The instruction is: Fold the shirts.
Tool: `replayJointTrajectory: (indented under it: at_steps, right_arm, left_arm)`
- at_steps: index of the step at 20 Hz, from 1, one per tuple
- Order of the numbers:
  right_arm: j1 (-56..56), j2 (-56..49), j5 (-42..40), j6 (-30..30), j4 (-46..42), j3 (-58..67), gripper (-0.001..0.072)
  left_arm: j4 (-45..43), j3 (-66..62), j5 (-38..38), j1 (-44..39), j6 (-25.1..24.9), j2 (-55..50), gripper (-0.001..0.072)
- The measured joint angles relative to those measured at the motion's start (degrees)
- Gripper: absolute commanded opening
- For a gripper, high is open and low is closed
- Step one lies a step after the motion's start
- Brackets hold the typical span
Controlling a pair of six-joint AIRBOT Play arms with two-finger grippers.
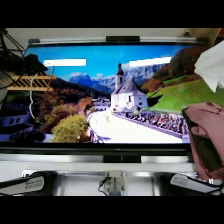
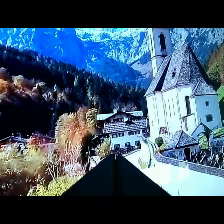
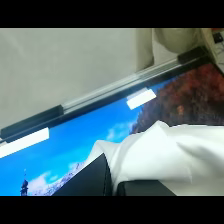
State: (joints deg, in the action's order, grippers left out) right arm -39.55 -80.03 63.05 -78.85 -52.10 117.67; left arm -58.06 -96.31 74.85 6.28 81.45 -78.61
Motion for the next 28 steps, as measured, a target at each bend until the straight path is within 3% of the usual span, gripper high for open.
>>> replayJointTrajectory:
  at_steps: [4, 12, 19, 26, 28]
  right_arm:
    - [0.02, 0.2, 2.12, 1.11, -2.4, 0.0, 0.0043]
    - [-0.02, 0.2, 23.78, 3.61, -18.71, -2.47, 0.0043]
    - [-5.57, 1.18, 33.99, 0.48, -29.99, -4.87, 0.0043]
    - [-16.5, 8.48, 37.09, -2.8, -35.71, -24.02, 0.0046]
    - [-19.47, 10.88, 36.54, -2.97, -37.09, -30.97, 0.012]
  left_arm:
    - [0.0, 0.0, 0.0, 0.0, 0.0, -0.04, 0.0027]
    - [0.0, 0.0, 0.0, 0.0, 0.0, -0.07, 0.0028]
    - [0.0, 0.0, 0.04, 0.0, 0.0, -0.07, 0.0027]
    - [0.0, 0.0, 0.24, 0.0, 0.0, -0.07, 0.0027]
    - [0.0, 0.0, 0.28, 0.0, 0.0, -0.07, 0.0027]
